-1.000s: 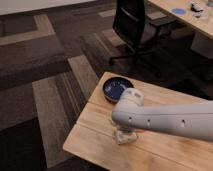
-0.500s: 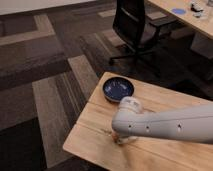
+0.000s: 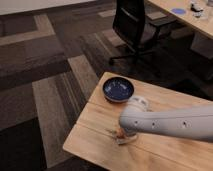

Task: Place the pepper on the white sponge

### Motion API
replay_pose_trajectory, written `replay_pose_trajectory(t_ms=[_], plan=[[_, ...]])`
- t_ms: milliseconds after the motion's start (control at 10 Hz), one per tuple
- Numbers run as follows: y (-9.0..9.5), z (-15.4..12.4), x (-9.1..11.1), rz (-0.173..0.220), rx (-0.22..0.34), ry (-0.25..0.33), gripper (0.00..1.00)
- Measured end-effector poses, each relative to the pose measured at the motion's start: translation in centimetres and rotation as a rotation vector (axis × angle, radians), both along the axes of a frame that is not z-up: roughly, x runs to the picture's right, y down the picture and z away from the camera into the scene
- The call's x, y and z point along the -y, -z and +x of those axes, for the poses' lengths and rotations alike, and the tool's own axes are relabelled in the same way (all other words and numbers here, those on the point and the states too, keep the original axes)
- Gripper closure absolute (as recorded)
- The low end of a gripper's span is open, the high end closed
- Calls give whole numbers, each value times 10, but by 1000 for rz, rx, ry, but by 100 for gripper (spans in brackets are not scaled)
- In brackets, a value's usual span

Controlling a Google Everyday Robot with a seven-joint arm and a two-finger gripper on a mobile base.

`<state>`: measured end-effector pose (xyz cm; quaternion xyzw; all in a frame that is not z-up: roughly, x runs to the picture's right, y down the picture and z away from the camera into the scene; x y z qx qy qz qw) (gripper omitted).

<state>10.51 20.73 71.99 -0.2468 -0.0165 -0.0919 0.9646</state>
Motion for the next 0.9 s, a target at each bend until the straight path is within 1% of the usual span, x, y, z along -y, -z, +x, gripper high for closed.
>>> replay_pose_trajectory(t_ms=[100, 200, 300, 400, 500, 900], plan=[[0, 0, 0, 0, 0, 0, 70], [0, 0, 0, -1, 0, 0, 50], [0, 0, -1, -2, -1, 0, 34], [0, 0, -1, -2, 0, -1, 23], [0, 0, -1, -2, 0, -1, 20], [0, 1, -1, -2, -1, -1, 20]])
